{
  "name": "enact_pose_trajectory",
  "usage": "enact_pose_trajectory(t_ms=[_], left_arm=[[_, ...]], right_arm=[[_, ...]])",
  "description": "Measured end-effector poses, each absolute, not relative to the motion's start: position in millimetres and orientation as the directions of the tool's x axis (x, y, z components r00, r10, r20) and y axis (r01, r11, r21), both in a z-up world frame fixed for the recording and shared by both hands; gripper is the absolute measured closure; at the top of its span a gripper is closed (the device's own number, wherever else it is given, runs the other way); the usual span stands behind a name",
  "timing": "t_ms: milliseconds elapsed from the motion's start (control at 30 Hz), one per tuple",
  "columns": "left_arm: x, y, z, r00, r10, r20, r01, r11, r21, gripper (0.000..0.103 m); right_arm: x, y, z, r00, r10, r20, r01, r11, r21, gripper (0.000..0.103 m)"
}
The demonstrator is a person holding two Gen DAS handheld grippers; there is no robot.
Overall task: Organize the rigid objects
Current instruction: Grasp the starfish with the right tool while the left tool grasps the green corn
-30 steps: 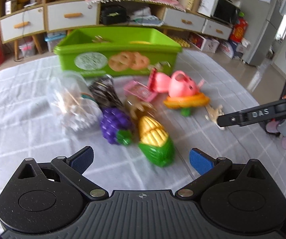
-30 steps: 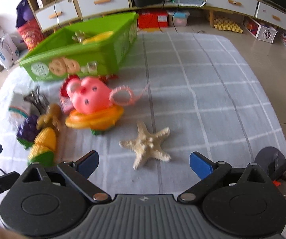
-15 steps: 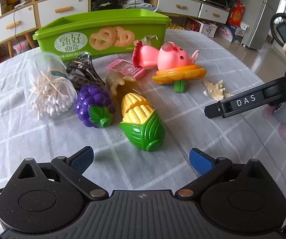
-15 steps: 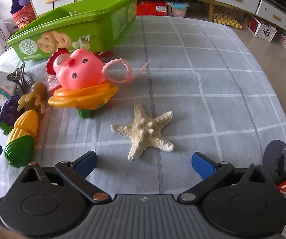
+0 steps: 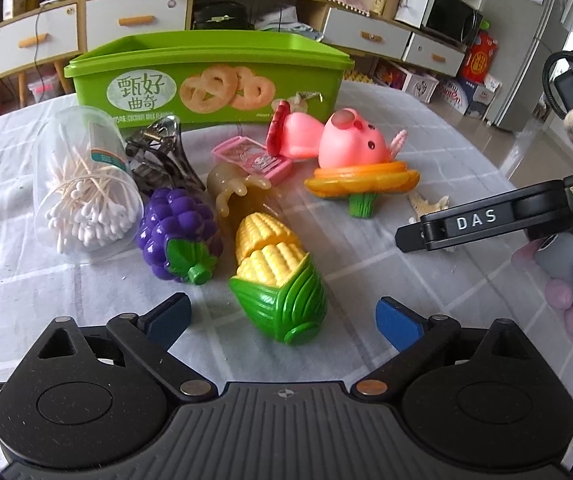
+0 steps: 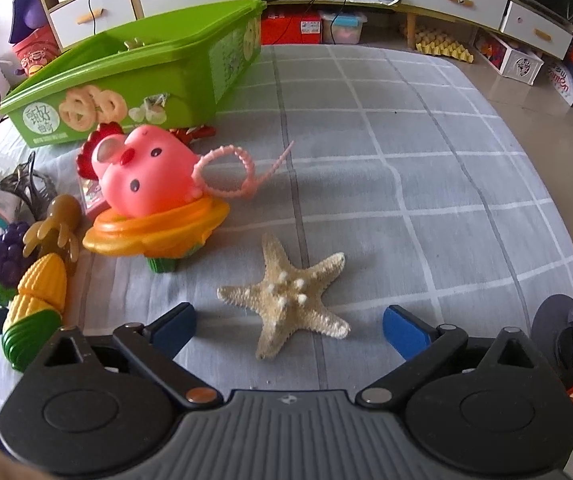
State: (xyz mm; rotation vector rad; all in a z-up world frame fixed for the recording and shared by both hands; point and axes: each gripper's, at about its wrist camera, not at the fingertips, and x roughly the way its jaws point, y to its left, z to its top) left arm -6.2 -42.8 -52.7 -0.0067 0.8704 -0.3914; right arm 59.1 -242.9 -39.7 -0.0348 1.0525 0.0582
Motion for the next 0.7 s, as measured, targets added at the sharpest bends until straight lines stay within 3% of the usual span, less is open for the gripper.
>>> enact_pose_trajectory(t_ms=[500, 700], left_arm=[[-2.1, -39.7, -49.7, 0.591, -0.379, -0.712, 0.332, 0.919, -0.213, 0.031], [-0.9, -38.0, -48.3, 0.59, -0.372, -0.717, 0.316, 0.923, -0.22, 0.048]], right_arm=[[59.7, -238.8, -31.6, 0.531, 0.044, -0.846, -0.079, 0.997, 0.002, 0.065], [59.7, -238.9, -30.3, 0.535, 0.045, -0.844, -0.077, 0.997, 0.004, 0.067]])
